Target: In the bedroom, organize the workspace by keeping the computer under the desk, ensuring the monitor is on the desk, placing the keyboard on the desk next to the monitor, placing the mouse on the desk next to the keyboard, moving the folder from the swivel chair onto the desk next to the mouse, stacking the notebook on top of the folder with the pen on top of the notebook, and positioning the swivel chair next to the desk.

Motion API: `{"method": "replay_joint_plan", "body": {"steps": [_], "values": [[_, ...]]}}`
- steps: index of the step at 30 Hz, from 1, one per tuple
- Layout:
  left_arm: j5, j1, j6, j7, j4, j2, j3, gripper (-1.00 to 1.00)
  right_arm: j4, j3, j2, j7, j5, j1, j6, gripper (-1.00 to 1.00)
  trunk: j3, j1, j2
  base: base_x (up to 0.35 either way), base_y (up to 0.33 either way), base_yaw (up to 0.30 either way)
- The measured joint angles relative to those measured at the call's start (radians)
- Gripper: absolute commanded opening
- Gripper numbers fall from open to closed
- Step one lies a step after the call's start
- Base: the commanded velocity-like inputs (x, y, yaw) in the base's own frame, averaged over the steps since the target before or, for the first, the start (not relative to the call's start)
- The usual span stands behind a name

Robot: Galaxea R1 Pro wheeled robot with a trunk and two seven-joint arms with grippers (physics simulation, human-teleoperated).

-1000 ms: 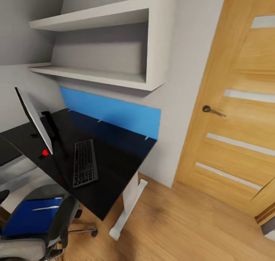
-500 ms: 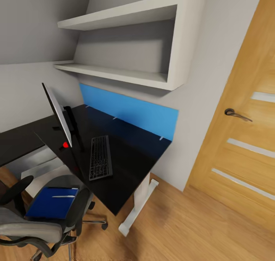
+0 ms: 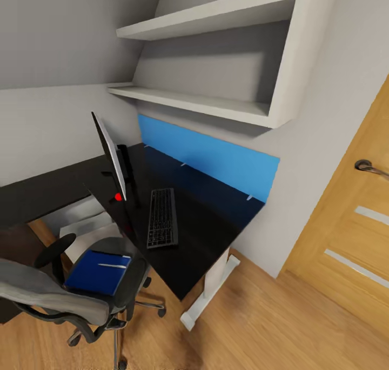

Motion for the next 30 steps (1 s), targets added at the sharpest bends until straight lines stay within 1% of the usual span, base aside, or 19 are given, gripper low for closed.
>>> {"method": "replay_joint_plan", "body": {"steps": [18,26,30], "values": [[0.0,-0.001,-0.003,0.0,0.0,0.0,0.0,1.0,0.0,0.0,0.0,0.0,0.0,0.0,-0.009,1.0,-0.015,0.0,0.0,0.0,-0.004,0.258],[-0.001,0.0,-0.002,0.0,-0.001,0.0,0.0,1.0,0.0,0.001,0.0,0.0,0.002,0.0,-0.011,1.0,-0.021,0.0,0.0,0.032,-0.248,0.258],[0.0,0.0,-0.004,0.0,-0.001,0.0,0.0,1.0,0.0,0.001,0.0,0.0,0.003,0.0,-0.011,1.0,-0.024,0.0,0.0,0.021,-0.128,0.258]]}}
